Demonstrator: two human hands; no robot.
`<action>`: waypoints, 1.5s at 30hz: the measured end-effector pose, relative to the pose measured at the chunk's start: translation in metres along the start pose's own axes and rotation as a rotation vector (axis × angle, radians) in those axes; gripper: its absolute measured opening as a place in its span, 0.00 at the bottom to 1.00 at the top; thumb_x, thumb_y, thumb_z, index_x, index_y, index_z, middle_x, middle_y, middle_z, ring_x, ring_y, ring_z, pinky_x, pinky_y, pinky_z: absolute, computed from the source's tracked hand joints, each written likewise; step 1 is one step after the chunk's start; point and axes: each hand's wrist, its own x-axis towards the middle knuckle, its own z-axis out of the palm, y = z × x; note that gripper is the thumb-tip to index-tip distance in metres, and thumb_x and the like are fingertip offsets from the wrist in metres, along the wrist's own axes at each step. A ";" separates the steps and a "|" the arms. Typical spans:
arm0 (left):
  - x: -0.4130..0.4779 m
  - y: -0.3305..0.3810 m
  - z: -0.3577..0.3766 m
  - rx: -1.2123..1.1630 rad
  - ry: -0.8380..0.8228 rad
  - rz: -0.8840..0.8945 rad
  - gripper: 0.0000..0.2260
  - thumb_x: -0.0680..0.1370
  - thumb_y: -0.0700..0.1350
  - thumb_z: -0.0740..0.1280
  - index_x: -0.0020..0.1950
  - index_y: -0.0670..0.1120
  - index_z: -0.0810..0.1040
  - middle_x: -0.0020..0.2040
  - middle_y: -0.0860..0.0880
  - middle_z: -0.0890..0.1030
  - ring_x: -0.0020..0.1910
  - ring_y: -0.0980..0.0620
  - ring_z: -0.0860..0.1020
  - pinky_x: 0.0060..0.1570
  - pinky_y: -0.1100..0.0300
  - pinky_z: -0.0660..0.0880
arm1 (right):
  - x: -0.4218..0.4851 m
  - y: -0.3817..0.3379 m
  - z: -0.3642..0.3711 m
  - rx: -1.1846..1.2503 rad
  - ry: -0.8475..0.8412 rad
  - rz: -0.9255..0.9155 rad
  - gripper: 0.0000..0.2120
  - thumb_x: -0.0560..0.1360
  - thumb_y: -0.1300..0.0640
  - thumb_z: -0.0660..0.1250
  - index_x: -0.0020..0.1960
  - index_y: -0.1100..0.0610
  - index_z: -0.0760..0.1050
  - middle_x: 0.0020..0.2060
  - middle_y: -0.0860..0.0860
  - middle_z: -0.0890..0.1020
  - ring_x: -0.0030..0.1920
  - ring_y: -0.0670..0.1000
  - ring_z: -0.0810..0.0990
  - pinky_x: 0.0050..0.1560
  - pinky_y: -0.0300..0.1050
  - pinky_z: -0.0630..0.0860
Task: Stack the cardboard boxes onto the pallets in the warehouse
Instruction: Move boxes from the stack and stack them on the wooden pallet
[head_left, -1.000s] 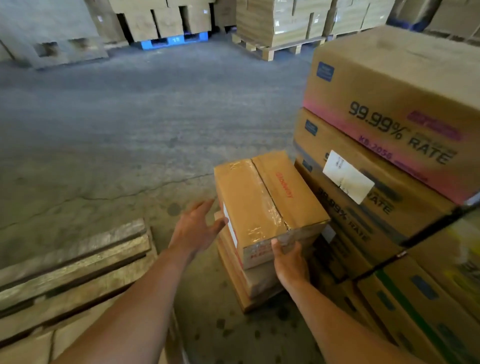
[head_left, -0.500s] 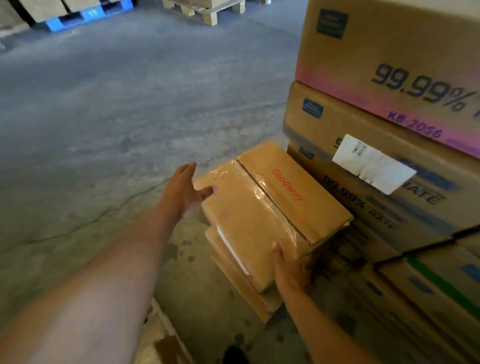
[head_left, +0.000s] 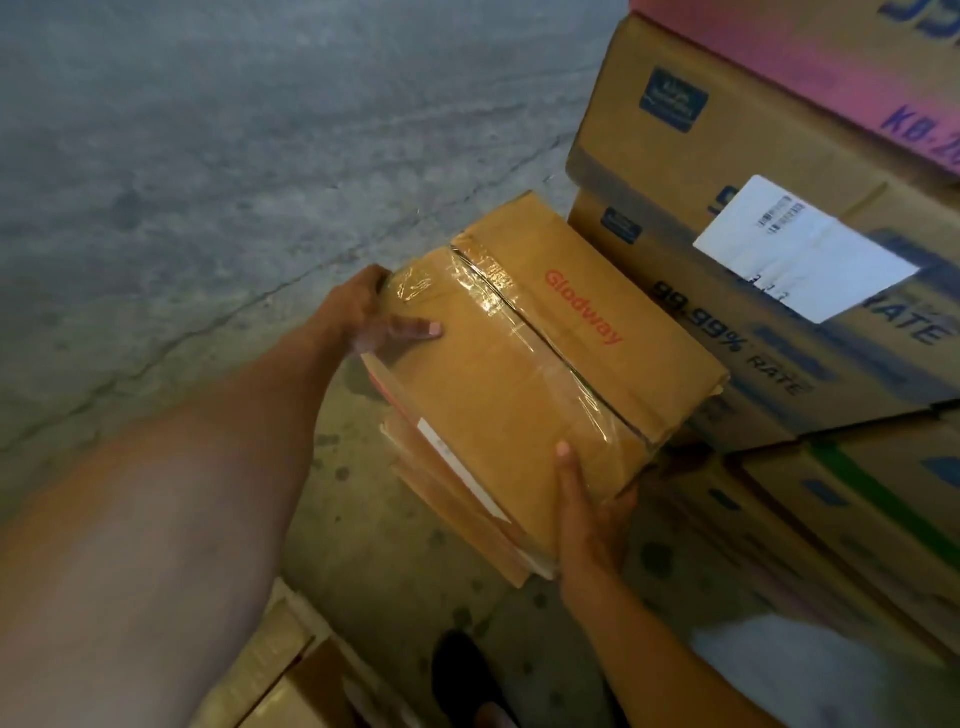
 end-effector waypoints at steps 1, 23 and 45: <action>-0.004 -0.003 -0.002 -0.016 -0.002 0.004 0.42 0.63 0.56 0.82 0.72 0.47 0.69 0.60 0.50 0.75 0.59 0.47 0.74 0.57 0.55 0.70 | -0.001 -0.001 -0.002 0.001 -0.009 0.009 0.50 0.68 0.39 0.76 0.80 0.46 0.53 0.72 0.55 0.70 0.68 0.62 0.73 0.68 0.62 0.71; -0.334 -0.142 -0.112 -0.393 0.831 -0.422 0.41 0.55 0.65 0.82 0.64 0.54 0.75 0.54 0.50 0.81 0.50 0.46 0.81 0.38 0.54 0.80 | -0.128 -0.041 0.058 -0.361 -0.815 -0.412 0.44 0.66 0.35 0.77 0.75 0.34 0.59 0.59 0.44 0.76 0.59 0.55 0.78 0.64 0.60 0.75; -0.694 -0.327 -0.083 -0.580 1.256 -0.534 0.37 0.67 0.53 0.80 0.71 0.48 0.68 0.58 0.52 0.74 0.59 0.45 0.75 0.54 0.44 0.80 | -0.387 0.166 0.048 -0.336 -1.324 -0.606 0.38 0.69 0.44 0.78 0.74 0.40 0.65 0.57 0.40 0.80 0.50 0.38 0.80 0.53 0.43 0.81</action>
